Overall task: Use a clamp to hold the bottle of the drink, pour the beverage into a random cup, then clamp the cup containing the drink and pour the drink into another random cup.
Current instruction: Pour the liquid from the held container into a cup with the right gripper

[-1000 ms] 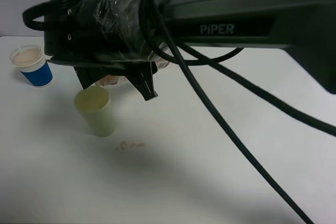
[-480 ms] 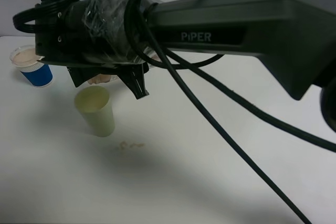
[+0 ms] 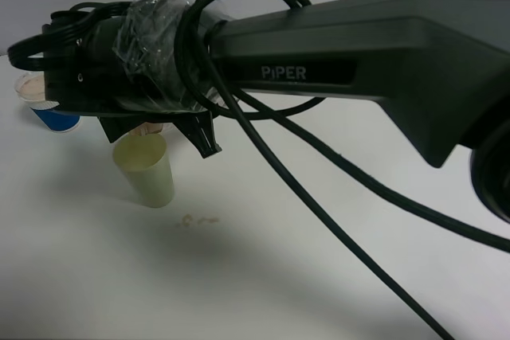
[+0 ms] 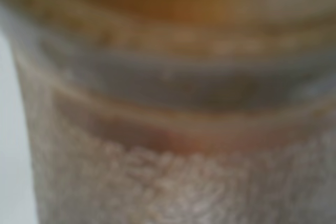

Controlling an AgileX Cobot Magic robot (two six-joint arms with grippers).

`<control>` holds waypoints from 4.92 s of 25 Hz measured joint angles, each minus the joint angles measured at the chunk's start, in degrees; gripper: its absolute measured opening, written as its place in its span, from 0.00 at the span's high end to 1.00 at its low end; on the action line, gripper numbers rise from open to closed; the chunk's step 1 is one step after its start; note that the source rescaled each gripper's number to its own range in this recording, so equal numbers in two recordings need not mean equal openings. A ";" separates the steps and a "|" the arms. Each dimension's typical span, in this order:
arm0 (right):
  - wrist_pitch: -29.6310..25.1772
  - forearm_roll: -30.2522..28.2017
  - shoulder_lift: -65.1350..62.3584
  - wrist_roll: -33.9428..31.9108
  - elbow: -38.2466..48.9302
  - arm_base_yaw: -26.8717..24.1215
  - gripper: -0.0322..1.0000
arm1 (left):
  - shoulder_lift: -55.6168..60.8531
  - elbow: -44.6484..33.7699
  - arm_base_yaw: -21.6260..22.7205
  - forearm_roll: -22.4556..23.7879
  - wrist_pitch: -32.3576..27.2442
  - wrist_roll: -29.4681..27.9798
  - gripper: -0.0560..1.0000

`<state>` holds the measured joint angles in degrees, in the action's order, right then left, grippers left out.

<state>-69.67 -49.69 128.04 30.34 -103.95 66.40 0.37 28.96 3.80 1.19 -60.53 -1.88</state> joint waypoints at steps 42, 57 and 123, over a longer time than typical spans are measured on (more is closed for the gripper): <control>0.00 -7.37 0.00 3.00 0.00 0.87 0.96 | 0.00 0.00 0.00 0.00 0.00 0.00 0.00; 0.00 -10.24 0.00 3.00 0.00 0.87 0.96 | 0.00 0.00 0.00 0.00 0.00 0.00 0.00; -0.02 -12.76 0.27 4.40 -0.06 2.85 0.96 | 0.00 0.00 0.00 0.00 0.00 0.00 0.00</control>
<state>-69.69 -62.45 128.31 34.74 -104.01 69.25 0.37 28.96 3.80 1.19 -60.53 -1.88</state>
